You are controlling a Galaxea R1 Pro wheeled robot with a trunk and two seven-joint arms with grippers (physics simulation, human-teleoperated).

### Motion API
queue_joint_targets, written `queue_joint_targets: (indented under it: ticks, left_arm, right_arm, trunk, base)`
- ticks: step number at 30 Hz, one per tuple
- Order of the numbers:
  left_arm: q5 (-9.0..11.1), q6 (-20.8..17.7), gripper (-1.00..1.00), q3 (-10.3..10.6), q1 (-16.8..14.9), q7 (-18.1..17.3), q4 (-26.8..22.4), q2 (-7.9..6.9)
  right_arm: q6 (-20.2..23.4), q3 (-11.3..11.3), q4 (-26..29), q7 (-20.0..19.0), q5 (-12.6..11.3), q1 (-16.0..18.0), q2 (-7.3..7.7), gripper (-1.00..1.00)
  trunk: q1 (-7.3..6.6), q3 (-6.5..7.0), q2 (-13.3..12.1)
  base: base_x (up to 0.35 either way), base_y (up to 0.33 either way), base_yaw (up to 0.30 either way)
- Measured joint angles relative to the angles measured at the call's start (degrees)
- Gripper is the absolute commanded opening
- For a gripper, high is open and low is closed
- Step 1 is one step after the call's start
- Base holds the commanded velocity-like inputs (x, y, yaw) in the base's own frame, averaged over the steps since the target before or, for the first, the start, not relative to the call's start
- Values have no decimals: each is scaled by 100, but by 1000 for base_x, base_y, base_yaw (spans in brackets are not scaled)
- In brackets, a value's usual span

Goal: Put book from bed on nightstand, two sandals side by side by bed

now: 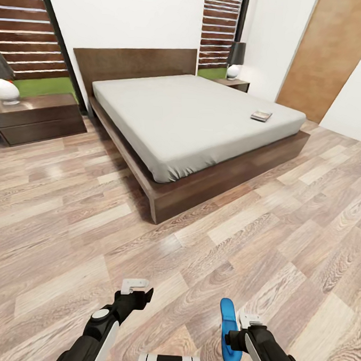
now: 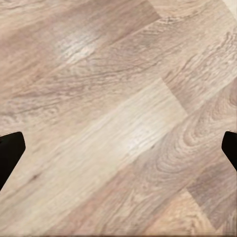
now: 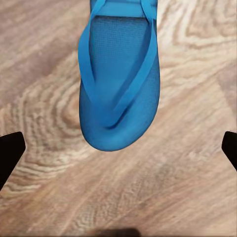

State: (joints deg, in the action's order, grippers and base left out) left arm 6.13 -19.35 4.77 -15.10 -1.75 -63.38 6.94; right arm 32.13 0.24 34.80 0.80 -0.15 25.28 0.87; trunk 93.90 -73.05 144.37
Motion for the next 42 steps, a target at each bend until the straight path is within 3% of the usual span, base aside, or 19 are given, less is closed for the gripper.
queue_joint_targets:
  ticks: [29,42]
  left_arm:
    - [-3,0,100,0,0,-2,9,0]
    - [-4,11,100,0,0,-5,4,0]
  right_arm:
    - [0,0,0,0,8,3,0,100]
    - [0,0,0,0,11,3,0,100]
  trunk:
    - [75,-643,39]
    - [74,-644,39]
  base:
    - [0,0,0]
    - [13,0,0]
